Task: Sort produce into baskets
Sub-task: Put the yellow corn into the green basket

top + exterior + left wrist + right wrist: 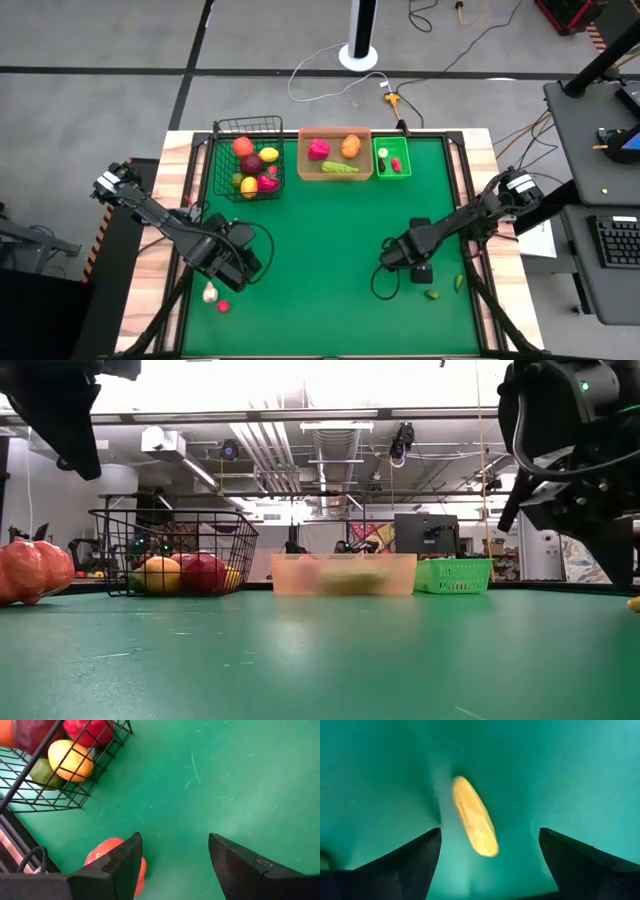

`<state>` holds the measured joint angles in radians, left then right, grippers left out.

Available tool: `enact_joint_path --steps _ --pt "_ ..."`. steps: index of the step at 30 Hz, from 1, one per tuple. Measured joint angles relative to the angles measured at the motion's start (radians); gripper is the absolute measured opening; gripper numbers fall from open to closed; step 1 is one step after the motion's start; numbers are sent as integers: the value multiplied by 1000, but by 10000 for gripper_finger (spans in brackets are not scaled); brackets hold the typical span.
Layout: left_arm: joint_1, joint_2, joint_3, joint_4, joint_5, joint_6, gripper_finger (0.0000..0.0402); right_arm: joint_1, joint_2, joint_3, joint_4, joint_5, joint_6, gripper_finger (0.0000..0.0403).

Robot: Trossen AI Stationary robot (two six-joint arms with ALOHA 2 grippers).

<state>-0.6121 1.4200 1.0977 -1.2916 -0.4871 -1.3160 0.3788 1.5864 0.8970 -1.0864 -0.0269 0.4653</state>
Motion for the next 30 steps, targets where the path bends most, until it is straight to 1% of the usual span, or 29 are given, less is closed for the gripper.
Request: enact_joint_path --steps 3,7,11,13,19,30 --pt "0 0 0 0 -2 16 210 -2 0 -14 21 0 13 326" --pt "0 0 7 8 -30 52 210 -6 -1 -30 50 -4 22 326" --pt "-7 0 56 7 -29 85 210 -9 -1 -35 56 -8 41 326" --pt "-30 0 71 9 -47 86 210 -12 -1 -35 59 -8 48 326" --pt "-82 0 48 10 -80 58 210 -13 -1 -37 71 -7 55 326" --pt "-85 0 42 35 -100 56 210 -13 -1 -37 81 -4 70 326"
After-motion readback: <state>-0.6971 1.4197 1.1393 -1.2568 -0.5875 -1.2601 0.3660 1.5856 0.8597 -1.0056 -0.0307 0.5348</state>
